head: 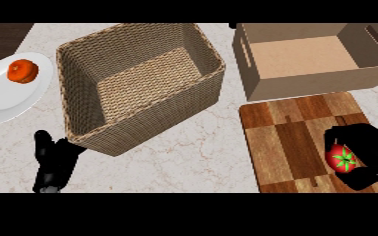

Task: Pick the tomato from the cutting board and place it in the basket

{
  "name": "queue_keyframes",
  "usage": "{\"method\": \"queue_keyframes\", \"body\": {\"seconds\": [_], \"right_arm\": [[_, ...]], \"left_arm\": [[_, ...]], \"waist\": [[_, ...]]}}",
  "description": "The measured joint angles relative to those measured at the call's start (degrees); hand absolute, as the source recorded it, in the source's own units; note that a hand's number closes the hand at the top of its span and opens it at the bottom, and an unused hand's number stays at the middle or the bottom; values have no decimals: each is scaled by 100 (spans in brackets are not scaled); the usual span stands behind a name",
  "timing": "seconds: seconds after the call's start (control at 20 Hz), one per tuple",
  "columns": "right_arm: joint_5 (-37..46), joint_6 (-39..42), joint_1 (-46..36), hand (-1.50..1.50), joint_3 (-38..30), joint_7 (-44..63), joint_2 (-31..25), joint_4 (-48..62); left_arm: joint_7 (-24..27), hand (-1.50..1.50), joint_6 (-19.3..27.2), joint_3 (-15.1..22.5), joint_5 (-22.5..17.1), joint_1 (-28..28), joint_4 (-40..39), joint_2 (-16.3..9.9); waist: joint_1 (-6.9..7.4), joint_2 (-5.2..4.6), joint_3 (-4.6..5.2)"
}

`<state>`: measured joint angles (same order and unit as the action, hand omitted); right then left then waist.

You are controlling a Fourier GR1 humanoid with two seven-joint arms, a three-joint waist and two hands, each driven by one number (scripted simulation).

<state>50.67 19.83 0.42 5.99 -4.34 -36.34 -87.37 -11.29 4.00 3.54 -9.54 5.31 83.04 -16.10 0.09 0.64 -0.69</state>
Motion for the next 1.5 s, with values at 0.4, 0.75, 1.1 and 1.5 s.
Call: {"method": "queue_keyframes", "body": {"seconds": [0.4, 0.75, 1.1, 1.5], "right_arm": [[736, -131, -90, 150, 1015, 456, 775, -741], [1566, -105, -321, 150, 3113, 1533, 2622, -1402], [645, -1627, 42, 150, 4321, 2539, 3345, -2065], [628, -3316, -585, 150, 4850, 3481, 2982, -2026]], "left_arm": [[-191, 0, 0, 4, 32, -24, 84, 27], [-271, 0, -69, 152, 35, -155, 117, 75], [-305, 0, -32, 123, 33, -55, 186, 51], [-352, 0, -16, 73, 1, 15, 218, 16]], "waist": [[55, 30, 55], [286, 20, 73], [178, 4, 12], [103, 36, 42]]}}
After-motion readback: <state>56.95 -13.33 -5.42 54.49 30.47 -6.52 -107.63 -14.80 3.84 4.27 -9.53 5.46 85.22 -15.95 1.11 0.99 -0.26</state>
